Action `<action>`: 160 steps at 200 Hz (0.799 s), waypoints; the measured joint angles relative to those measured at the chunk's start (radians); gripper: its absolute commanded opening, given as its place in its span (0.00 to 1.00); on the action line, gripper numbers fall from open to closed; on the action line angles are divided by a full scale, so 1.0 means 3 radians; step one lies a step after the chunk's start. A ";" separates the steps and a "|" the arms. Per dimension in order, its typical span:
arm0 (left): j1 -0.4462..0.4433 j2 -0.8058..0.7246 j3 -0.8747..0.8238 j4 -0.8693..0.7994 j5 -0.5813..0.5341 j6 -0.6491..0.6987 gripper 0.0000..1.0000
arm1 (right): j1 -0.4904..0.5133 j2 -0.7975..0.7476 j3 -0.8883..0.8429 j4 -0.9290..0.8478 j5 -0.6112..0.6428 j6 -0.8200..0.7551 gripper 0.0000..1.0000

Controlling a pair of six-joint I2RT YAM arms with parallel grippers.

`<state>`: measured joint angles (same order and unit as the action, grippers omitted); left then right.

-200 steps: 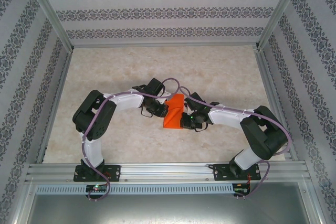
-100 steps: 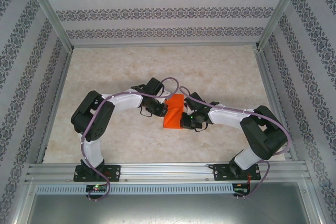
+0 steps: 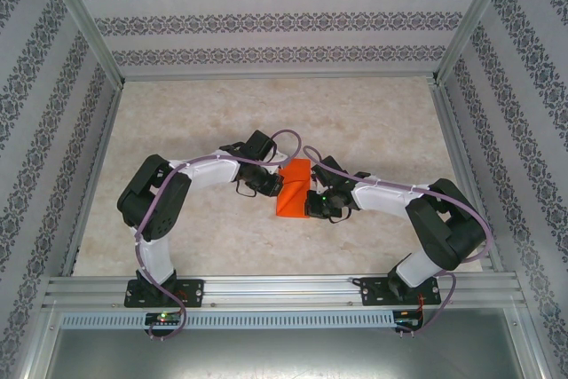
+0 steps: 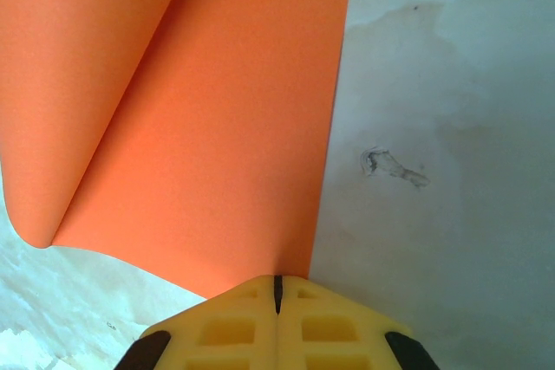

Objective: Fold a paper plane with a square sheet of paper (fold left side to right side)
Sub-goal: Fold the triangle a second time at the center of the table.

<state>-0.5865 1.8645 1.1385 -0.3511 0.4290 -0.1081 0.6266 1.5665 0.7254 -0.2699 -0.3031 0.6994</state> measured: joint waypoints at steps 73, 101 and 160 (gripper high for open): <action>0.0000 0.0109 0.0000 0.0076 0.0003 -0.0001 0.00 | 0.0000 0.0003 0.0004 -0.0001 0.0000 0.0000 0.00; 0.0000 0.0120 0.0000 0.0085 0.0014 -0.0001 0.00 | 0.0000 0.0003 0.0004 -0.0001 0.0000 0.0000 0.00; 0.0001 0.0120 0.0000 0.0085 0.0014 -0.0001 0.00 | -0.0006 -0.0018 -0.0023 0.0050 -0.0019 0.0001 0.00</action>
<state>-0.5861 1.9003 1.1385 -0.3256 0.4332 -0.1085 0.6247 1.5612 0.7185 -0.2550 -0.3088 0.6998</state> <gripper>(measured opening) 0.067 0.037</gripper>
